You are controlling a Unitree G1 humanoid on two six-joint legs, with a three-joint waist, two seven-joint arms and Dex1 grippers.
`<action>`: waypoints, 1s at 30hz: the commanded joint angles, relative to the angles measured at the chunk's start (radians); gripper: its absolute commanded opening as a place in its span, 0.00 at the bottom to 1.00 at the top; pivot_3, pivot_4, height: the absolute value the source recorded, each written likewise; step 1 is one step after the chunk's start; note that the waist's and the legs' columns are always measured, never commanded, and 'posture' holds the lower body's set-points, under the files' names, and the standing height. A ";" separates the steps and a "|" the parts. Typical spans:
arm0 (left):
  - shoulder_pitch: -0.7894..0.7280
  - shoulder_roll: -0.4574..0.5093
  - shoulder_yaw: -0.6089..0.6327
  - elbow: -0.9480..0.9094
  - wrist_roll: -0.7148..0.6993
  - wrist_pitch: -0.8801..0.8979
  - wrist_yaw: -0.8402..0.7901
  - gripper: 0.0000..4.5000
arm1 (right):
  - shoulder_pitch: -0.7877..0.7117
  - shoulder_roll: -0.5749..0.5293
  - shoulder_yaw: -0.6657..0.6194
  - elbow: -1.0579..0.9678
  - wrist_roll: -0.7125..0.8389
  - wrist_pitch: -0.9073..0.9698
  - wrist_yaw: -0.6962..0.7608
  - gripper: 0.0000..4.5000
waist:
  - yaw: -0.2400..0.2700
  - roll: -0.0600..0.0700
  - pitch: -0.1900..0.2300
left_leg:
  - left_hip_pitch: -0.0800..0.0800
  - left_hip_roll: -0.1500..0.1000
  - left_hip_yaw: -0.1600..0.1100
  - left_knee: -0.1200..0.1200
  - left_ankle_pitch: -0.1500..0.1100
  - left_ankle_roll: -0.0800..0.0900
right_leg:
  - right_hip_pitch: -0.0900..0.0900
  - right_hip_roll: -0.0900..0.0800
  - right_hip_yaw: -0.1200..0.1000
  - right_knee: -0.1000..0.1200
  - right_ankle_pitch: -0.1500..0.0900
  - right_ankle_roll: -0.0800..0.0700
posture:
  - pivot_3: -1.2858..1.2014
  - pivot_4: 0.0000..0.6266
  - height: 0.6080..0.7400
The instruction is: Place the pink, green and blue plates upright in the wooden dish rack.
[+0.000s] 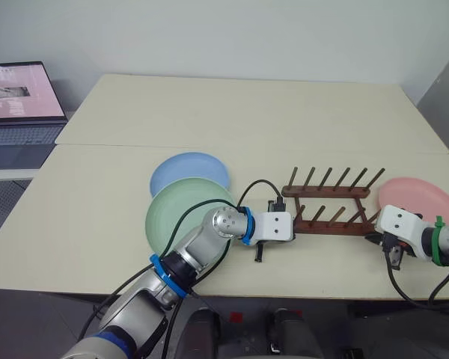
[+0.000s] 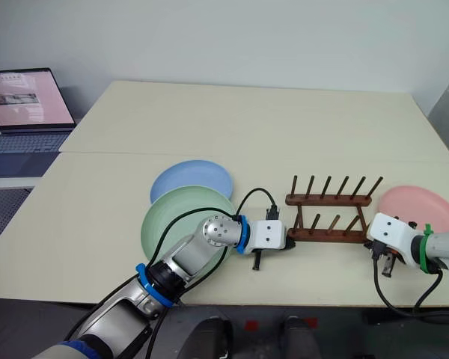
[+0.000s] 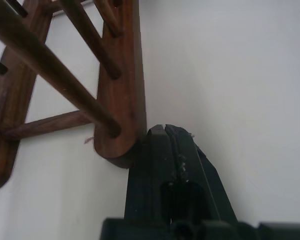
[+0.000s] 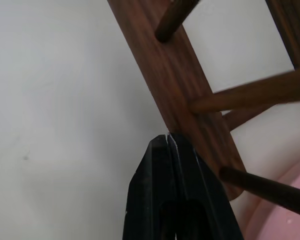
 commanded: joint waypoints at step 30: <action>0.057 0.200 0.319 -0.430 -0.373 0.258 -0.183 0.19 | -0.009 -0.025 -0.248 -0.220 0.183 0.185 0.095 0.14 | -0.003 0.000 0.000 | 0.000 0.002 -0.001 -0.001 0.000 0.000 | 0.000 0.000 -0.001 0.001 0.006 0.001 | 0.52 0.24 1.00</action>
